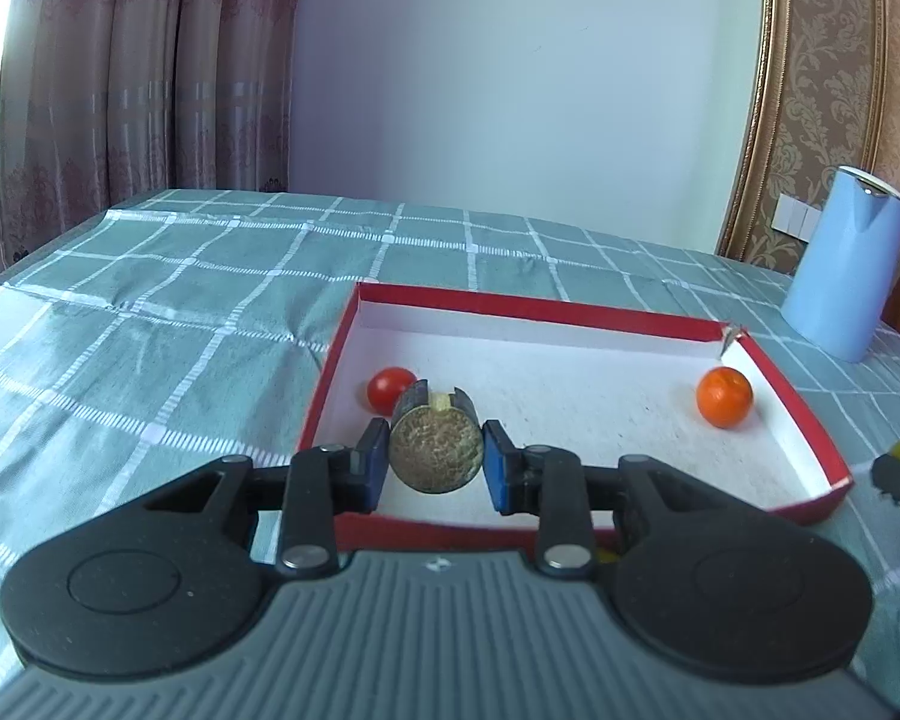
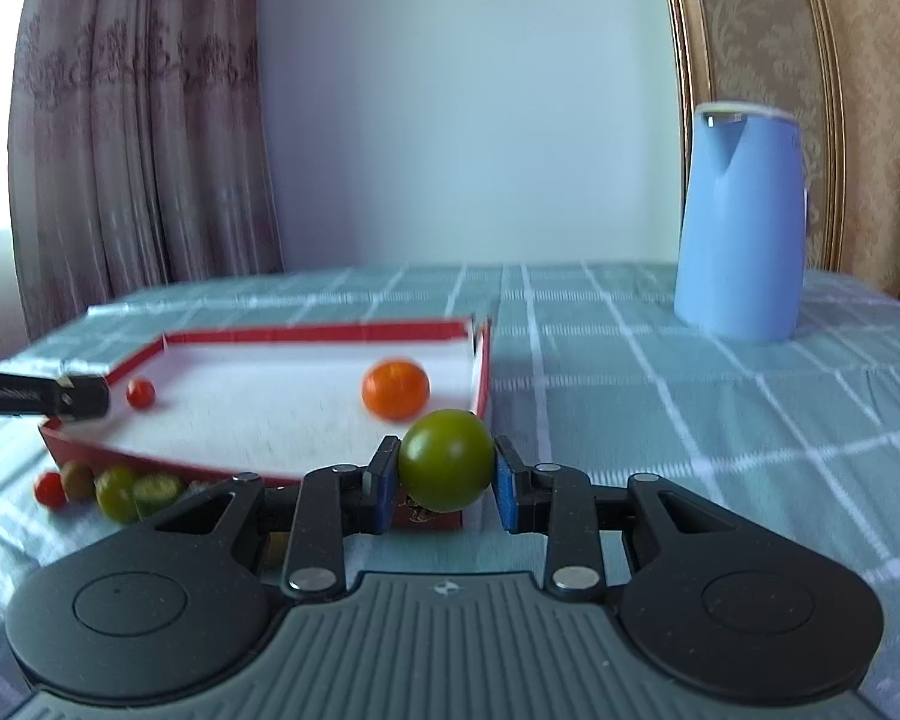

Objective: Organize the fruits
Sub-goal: 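Set the eggplant slice in the tray with left gripper while right lowers the green tomato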

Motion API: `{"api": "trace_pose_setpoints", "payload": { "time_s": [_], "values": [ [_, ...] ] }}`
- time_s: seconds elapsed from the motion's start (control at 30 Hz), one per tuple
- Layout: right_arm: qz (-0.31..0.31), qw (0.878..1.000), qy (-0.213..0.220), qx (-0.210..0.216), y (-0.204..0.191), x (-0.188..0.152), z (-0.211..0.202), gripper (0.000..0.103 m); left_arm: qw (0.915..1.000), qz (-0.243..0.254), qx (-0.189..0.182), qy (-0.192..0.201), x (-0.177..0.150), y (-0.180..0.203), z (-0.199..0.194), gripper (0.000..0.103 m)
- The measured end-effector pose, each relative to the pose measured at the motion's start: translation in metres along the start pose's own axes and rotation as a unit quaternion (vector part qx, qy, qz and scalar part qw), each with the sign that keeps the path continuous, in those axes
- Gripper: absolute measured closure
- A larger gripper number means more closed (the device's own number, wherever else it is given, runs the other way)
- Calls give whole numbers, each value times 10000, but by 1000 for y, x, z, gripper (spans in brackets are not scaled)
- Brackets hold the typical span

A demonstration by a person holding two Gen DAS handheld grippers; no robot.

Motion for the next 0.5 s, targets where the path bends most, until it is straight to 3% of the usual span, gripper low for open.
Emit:
{"api": "trace_pose_setpoints", "payload": {
  "time_s": [0.23, 0.5],
  "values": [
    [-306, 9989, -335, 75, -22, 11, 47, 72, 9995, 197, 135, -185, -4, -1, 19, 73],
    [-603, 9945, -848, 145, -45, -5, 88, 72, 9989, 237, 259, -323, -6, -7, 34, 73]
  ]
}}
Point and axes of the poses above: each gripper's, at about its wrist camera, not at the fingertips, and z roughly the way its jaws point, y to its right, x to its top, the point moved 8 cm from there along z, roughly the way its jaws point, and after that the axes turned 10 degrees about y, right-handed, at the moved point
